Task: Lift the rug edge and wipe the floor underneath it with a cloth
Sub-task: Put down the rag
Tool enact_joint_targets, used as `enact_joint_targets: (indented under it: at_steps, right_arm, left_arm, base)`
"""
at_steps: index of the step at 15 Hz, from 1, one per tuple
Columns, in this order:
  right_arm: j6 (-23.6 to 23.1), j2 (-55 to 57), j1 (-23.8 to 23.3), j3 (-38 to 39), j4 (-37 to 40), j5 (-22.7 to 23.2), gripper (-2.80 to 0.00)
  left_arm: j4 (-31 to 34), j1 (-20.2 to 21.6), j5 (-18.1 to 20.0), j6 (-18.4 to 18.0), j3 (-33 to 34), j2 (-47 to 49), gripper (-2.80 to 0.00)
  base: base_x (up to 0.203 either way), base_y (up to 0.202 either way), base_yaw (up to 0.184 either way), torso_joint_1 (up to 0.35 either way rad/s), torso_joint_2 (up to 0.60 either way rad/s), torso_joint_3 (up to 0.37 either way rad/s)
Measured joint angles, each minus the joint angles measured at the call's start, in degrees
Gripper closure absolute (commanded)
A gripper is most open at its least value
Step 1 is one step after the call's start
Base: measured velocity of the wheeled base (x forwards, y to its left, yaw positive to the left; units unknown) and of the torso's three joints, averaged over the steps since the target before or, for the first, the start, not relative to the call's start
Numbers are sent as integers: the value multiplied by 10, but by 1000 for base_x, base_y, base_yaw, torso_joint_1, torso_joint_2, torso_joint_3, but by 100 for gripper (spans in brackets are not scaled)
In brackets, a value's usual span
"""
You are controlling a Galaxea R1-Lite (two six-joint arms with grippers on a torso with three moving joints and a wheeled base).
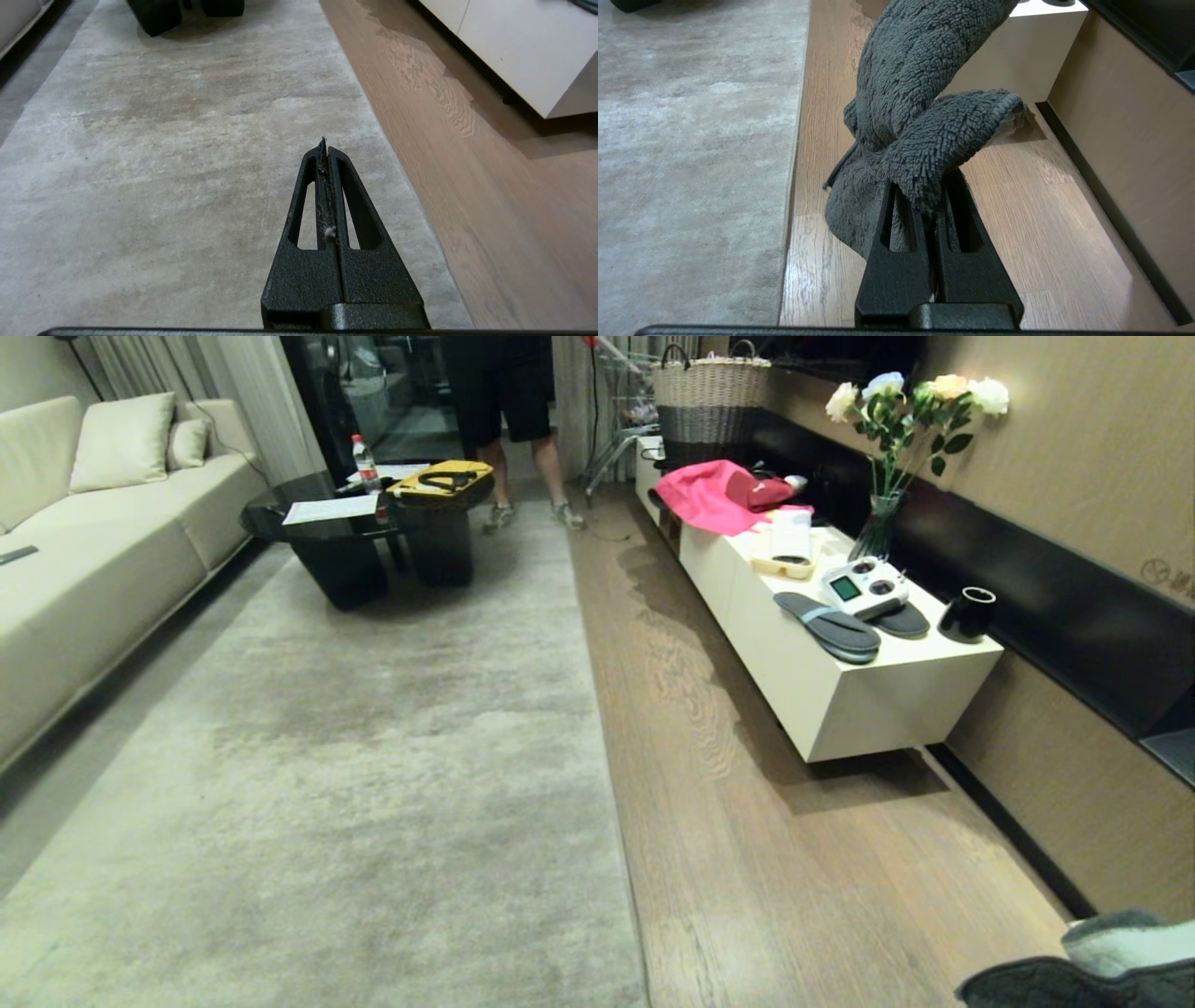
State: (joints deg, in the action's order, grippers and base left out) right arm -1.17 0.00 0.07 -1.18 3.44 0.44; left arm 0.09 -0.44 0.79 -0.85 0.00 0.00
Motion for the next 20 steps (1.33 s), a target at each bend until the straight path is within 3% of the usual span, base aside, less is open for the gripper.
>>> enact_joint_targets:
  at_steps: [8, 20]
  right_arm:
    - [0, 0, 0, 0, -1, 0, 0]
    - [-1, 0, 0, 0, 0, 0, 0]
  left_arm:
    - [0, 0, 0, 0, 0, 0, 0]
    - [0, 0, 0, 1, 0, 0, 0]
  base:
    - [0, 0, 0, 17, -430, -400]
    - [0, 0, 0, 140, -501, -366]
